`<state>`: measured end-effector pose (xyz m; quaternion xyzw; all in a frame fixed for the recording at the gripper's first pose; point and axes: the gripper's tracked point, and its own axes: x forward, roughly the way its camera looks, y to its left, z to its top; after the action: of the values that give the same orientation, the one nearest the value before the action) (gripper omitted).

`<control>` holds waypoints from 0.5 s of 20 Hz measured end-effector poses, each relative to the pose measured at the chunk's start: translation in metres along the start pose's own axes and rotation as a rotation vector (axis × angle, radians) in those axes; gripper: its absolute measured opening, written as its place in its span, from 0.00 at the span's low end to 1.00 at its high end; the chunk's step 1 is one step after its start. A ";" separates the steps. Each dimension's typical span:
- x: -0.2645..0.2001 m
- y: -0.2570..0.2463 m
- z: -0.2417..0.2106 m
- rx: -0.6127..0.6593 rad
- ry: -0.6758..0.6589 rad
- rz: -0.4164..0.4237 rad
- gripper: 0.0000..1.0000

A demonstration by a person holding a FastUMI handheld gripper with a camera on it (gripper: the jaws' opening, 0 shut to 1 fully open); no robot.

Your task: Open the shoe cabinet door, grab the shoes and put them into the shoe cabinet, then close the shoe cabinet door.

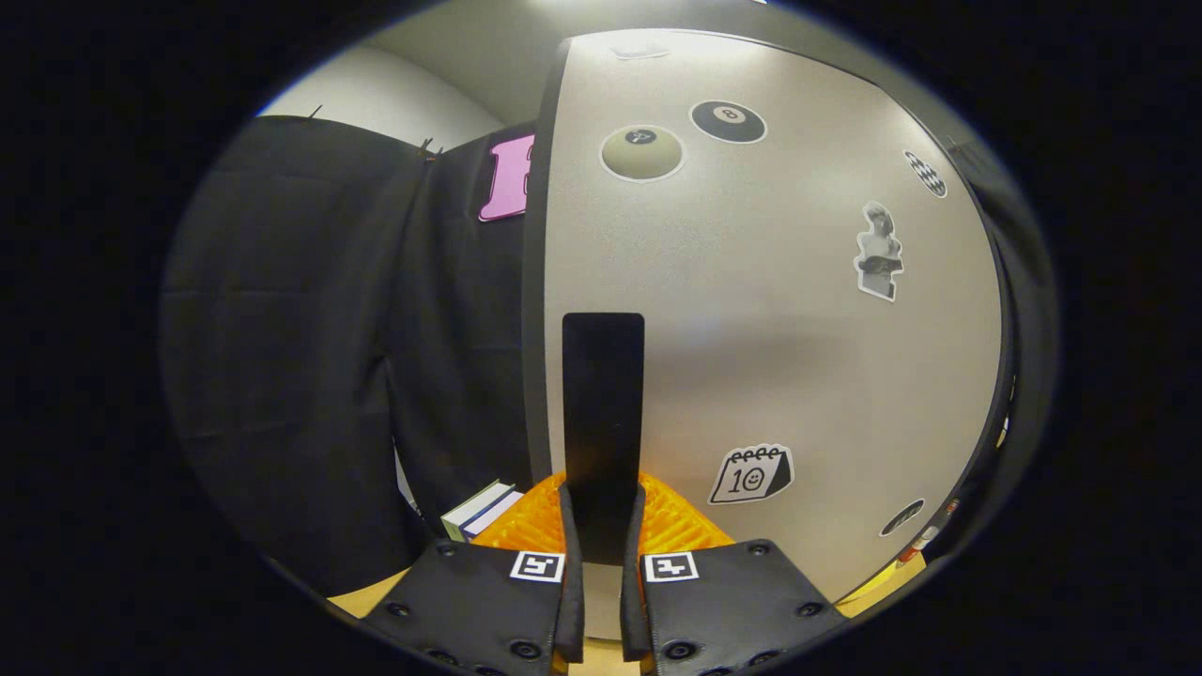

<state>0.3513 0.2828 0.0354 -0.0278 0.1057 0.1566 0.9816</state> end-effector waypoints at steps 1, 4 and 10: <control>-0.004 0.001 0.000 0.003 -0.001 0.012 0.17; -0.023 0.004 0.000 0.015 0.002 0.047 0.17; -0.063 0.006 0.002 0.007 -0.001 0.085 0.17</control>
<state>0.2911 0.2701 0.0509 -0.0196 0.1068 0.1978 0.9742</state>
